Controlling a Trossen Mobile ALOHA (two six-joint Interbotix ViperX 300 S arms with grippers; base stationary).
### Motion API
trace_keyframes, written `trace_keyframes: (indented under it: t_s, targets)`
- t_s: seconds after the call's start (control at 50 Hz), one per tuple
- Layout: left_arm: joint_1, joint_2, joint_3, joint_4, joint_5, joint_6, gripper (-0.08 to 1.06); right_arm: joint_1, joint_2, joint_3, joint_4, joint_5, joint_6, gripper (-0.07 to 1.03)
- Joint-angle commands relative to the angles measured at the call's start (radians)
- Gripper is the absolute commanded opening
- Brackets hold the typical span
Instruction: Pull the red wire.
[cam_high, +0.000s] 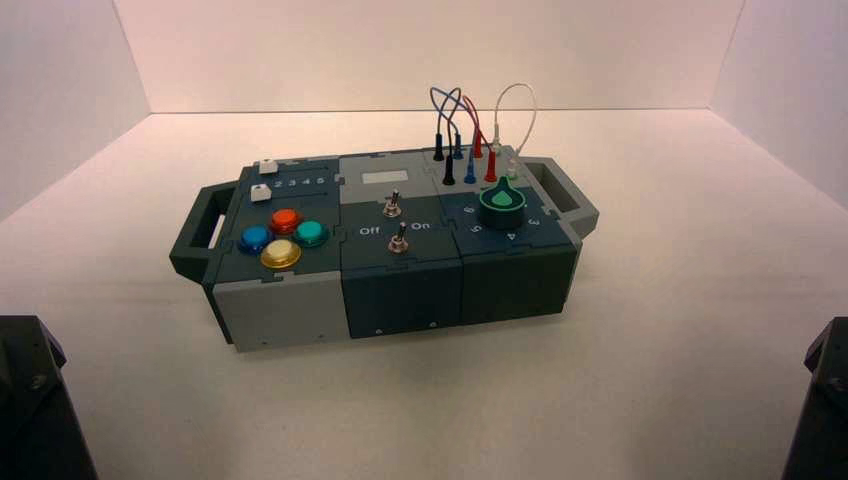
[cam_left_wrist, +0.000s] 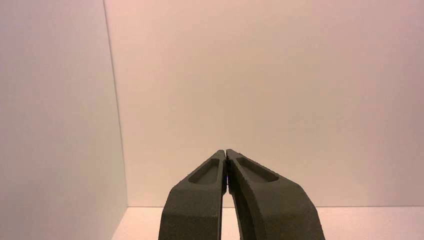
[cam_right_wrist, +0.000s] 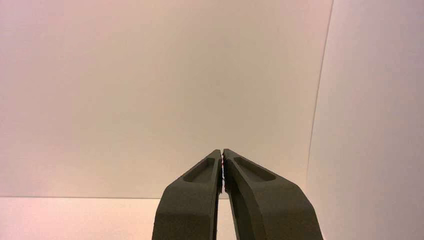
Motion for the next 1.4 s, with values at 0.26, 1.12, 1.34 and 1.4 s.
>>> trace_keyframes:
  t_s: [0.26,1.12,1.34,1.4]
  targets:
    - [-0.008,-0.014,-0.025,-0.002,0.078,0.002,-0.04,0.018,0.009,0.000,0.009,0.055,0.008,-0.03]
    - [-0.370,0.106,-0.021,-0.051,0.428,-0.167,-0.03,0.322,0.344,-0.132,0.179,0.443,0.011,-0.03]
    - [-0.463,0.193,-0.011,-0.051,0.446,-0.212,-0.03,0.460,0.566,-0.233,0.187,0.560,0.009,0.28]
    - [-0.480,0.221,-0.011,-0.051,0.449,-0.213,-0.03,0.495,0.630,-0.265,0.199,0.580,0.009,0.36]
